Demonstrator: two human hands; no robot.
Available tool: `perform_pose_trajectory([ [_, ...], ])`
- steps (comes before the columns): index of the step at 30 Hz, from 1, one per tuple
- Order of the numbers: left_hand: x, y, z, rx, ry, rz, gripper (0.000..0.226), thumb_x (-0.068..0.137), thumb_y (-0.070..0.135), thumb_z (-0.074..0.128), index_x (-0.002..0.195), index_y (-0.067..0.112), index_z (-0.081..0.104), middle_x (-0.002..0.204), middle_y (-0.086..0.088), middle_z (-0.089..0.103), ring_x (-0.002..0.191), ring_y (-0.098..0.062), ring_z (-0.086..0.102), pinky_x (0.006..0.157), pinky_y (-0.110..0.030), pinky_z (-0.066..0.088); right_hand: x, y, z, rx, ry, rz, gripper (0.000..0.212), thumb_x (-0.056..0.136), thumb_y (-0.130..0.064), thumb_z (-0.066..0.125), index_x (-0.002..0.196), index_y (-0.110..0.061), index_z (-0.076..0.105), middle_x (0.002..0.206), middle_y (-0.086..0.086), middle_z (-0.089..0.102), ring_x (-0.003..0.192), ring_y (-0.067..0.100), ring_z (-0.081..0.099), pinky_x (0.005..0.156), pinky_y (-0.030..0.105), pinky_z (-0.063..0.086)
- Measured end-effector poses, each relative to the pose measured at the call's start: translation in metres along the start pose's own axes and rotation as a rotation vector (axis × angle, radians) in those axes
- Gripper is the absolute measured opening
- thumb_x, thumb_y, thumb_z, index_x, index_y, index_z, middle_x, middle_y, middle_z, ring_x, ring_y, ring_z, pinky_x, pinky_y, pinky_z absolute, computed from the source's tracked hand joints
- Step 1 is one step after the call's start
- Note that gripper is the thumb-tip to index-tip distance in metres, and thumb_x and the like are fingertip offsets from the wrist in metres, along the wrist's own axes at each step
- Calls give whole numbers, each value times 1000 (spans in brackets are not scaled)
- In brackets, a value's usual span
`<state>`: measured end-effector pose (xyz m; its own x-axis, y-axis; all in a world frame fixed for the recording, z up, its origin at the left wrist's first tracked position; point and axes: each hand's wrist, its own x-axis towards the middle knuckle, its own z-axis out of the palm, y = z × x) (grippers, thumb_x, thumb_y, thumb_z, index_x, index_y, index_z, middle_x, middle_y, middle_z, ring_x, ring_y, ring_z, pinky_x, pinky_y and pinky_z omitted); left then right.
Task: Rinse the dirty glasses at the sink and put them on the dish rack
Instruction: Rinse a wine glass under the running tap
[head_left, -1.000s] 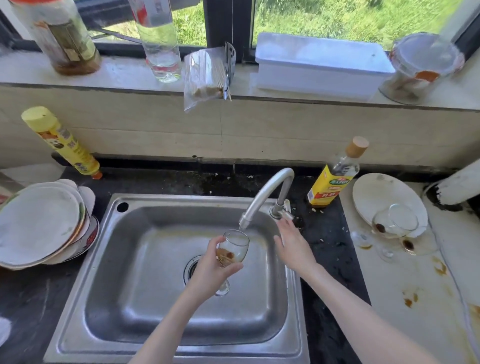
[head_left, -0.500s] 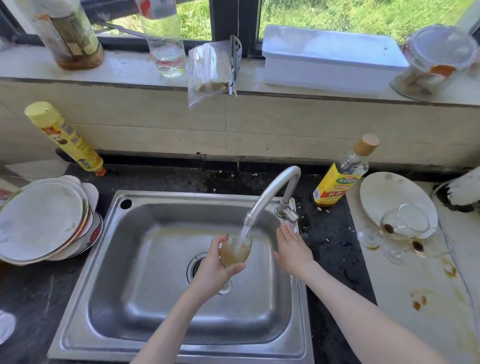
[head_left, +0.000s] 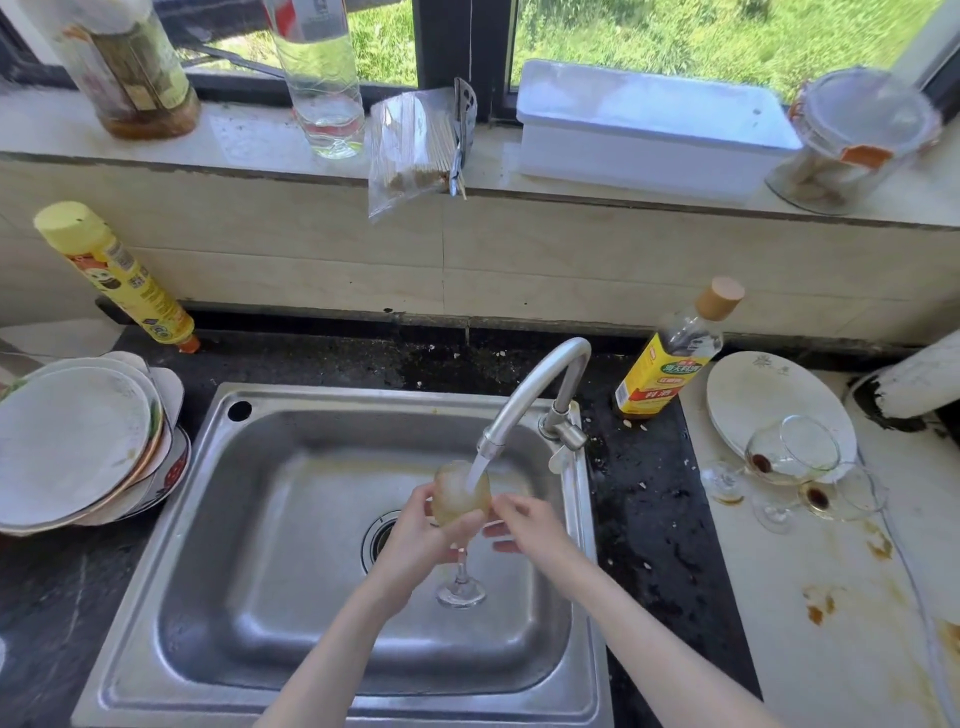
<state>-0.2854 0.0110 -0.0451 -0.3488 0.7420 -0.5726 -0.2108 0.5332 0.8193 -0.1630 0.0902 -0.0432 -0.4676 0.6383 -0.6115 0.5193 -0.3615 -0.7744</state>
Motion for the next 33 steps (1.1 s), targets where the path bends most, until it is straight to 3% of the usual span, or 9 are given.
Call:
perform_pose_trajectory([
  [4, 1, 4, -2, -40, -47, -125, 56, 66, 34, 77, 113, 12, 55, 103, -7, 67, 88, -18, 66, 77, -31, 55, -11, -5, 7, 248, -41, 66, 28, 100, -28, 41, 91, -12, 63, 77, 3, 65, 61, 11, 64, 66, 26, 55],
  [7, -1, 3, -4, -117, -159, -284, 25, 81, 28, 69, 99, 10, 66, 85, -4, 72, 75, -16, 66, 69, -25, 53, -15, -1, 7, 287, -106, 184, 30, 100, -30, 41, 95, -8, 61, 76, 6, 64, 61, 15, 63, 69, 31, 56],
  [12, -4, -6, 0, -271, -177, -555, 28, 80, 22, 70, 99, 3, 60, 80, -14, 62, 70, -21, 59, 61, -27, 56, -14, 13, 7, 198, -119, 382, 33, 98, -35, 43, 86, -7, 55, 78, 13, 59, 64, 22, 60, 65, 32, 55],
  [15, -8, -8, 1, -336, -184, -610, 27, 80, 20, 70, 92, -1, 58, 70, -13, 60, 67, -23, 58, 70, -31, 55, -13, 19, 6, 176, -137, 410, 33, 96, -39, 44, 90, -8, 54, 85, 15, 58, 66, 23, 60, 62, 30, 53],
  [18, -7, -8, -2, -275, -201, -529, 29, 80, 21, 71, 98, 1, 62, 77, -12, 66, 71, -22, 62, 74, -31, 56, -14, 18, 6, 190, -146, 371, 29, 97, -35, 44, 95, -9, 57, 86, 13, 60, 67, 22, 61, 64, 31, 54],
  [20, -7, -9, -3, -159, -194, -379, 29, 78, 20, 73, 100, 6, 63, 81, -5, 69, 73, -17, 64, 74, -28, 54, -14, 17, 6, 244, -148, 306, 27, 97, -30, 44, 105, -9, 58, 91, 11, 61, 73, 22, 62, 72, 33, 55],
  [23, -6, -12, -4, 57, -93, -126, 46, 73, 13, 78, 112, 12, 55, 104, -4, 65, 88, -14, 64, 68, -18, 51, -14, 15, 8, 342, -145, 185, 25, 99, -26, 42, 114, -16, 58, 101, 6, 63, 88, 20, 62, 81, 30, 53],
  [26, -7, -12, -4, 113, -46, 55, 43, 73, 2, 74, 107, 20, 55, 106, -6, 63, 86, -14, 63, 62, -12, 48, -14, 10, 10, 372, -162, 97, 25, 100, -28, 40, 116, -24, 59, 108, -3, 68, 98, 13, 64, 88, 26, 48],
  [33, -5, -8, -6, 79, -3, 172, 54, 71, 2, 76, 115, 25, 56, 106, -1, 66, 89, -15, 66, 67, -15, 50, -10, 7, 8, 416, -156, -16, 24, 100, -27, 41, 120, -25, 55, 110, -5, 67, 101, 12, 64, 91, 26, 49],
])
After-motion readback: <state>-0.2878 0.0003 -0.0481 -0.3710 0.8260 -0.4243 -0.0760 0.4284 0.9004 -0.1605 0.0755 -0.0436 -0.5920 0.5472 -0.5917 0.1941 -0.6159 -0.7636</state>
